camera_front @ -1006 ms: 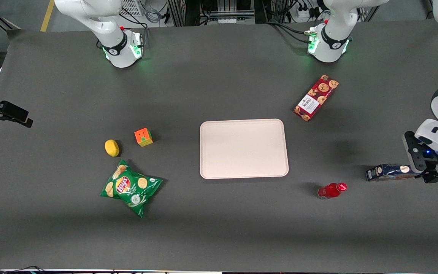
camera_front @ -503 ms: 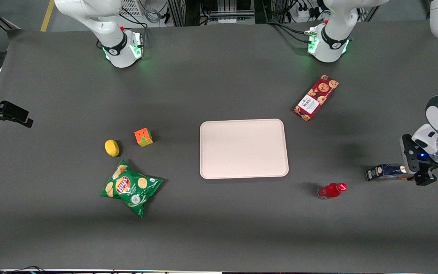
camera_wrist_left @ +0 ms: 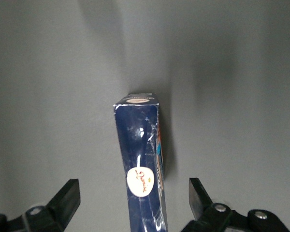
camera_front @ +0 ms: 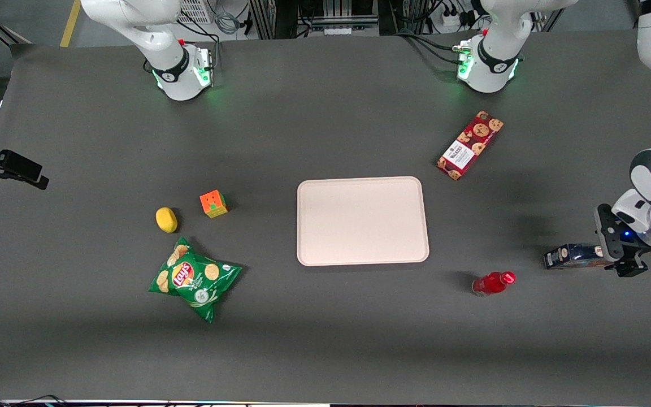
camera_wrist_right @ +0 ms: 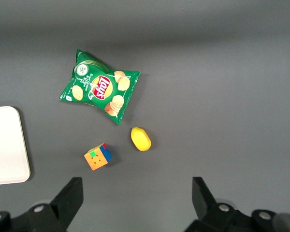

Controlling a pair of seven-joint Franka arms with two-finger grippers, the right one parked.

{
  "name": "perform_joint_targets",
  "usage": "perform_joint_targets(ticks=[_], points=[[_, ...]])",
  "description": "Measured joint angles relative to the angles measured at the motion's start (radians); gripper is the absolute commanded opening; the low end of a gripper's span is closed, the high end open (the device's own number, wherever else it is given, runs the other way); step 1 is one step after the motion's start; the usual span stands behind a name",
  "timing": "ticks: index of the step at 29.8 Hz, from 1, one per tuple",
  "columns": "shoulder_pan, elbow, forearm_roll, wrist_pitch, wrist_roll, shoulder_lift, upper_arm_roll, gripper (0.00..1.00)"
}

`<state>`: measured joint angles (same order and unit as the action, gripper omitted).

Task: Place cookie box on tray

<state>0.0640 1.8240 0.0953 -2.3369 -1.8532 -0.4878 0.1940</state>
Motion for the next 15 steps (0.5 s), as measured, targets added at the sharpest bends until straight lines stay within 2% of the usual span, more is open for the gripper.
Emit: perform_joint_targets(ticks=[9,11,12,13,14,15], points=[[0.000,0.000,0.035,-0.006,0.000,-0.048,0.000,1.00],[0.000,0.000,0.039,-0.009,0.000,-0.055,0.000,0.97],[0.000,0.000,0.040,-0.010,0.000,-0.057,0.000,0.93],[0.000,0.000,0.040,-0.011,0.000,-0.059,0.000,0.85],[0.000,0.000,0.041,-0.012,0.000,-0.061,0.000,0.71],[0.000,0.000,0.041,-0.012,0.000,-0.061,0.000,0.52]])
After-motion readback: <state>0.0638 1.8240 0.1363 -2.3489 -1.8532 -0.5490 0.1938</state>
